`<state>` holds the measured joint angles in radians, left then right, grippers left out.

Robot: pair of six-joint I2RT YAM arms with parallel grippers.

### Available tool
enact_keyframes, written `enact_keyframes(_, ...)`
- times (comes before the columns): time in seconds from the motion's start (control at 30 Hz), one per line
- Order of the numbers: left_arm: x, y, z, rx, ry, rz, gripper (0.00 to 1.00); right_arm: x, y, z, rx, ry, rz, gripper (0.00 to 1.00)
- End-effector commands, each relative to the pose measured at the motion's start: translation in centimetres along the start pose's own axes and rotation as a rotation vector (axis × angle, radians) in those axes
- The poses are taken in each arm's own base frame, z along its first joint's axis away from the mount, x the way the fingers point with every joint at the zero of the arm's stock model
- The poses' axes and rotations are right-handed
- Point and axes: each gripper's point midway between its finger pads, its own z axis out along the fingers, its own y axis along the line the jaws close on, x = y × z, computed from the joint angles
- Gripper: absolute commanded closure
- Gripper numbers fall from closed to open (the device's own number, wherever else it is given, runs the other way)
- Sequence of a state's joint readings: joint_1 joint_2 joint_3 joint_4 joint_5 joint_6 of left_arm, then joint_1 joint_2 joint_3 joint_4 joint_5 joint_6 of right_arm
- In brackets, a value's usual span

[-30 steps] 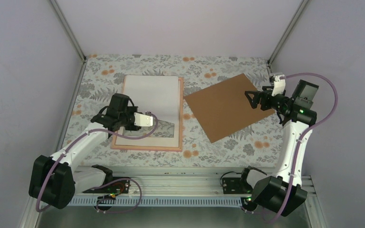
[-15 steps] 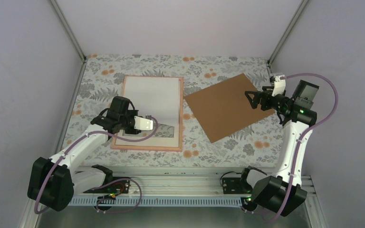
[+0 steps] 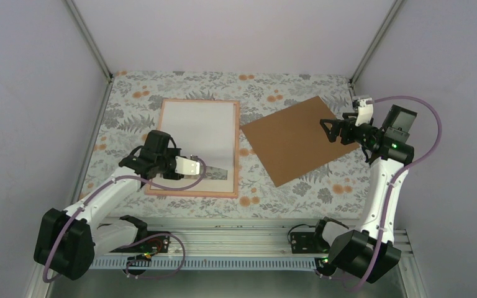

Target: Put the photo into the frame

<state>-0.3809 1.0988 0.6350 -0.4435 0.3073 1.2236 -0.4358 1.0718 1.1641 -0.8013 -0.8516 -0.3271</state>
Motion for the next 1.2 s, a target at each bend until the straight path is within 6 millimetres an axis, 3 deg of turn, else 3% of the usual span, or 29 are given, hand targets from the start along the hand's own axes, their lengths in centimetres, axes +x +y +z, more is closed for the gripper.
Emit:
enact_keyframes(0.0, -0.7, -0.4, -0.3, 0.003, -0.029, 0.023, 0.98, -0.3, 0.1, -0.4, 0.000, -0.024, 0.002, 0.00)
enact_keyframes(0.27, -0.6, -1.2, -0.1, 0.024, -0.024, 0.014, 0.98, -0.2, 0.1, -0.5, -0.002, -0.024, 0.004, 0.00)
enact_keyframes(0.57, 0.9, 0.3, 1.0, -0.067, 0.042, 0.018, 0.97, -0.2, 0.1, -0.4, -0.003, -0.023, 0.003, 0.00)
enact_keyframes(0.73, 1.0, -0.2, 1.1, -0.042, 0.045, 0.026, 0.94, -0.2, 0.1, -0.5, -0.004, -0.024, 0.004, 0.00)
enact_keyframes(0.83, 0.9, -1.2, 0.7, 0.012, 0.043, 0.027, 0.69, -0.1, 0.0, -0.4, -0.004, -0.023, 0.005, 0.00)
enact_keyframes(1.03, 0.7, -2.7, 0.2, 0.097, 0.041, 0.034, 0.38, -0.3, 0.0, -0.4, -0.006, -0.024, 0.006, 0.00)
enact_keyframes(1.17, 0.5, -3.8, -0.3, 0.180, 0.041, 0.031, 0.12, -0.1, 0.0, -0.4, -0.004, -0.022, 0.006, 0.00)
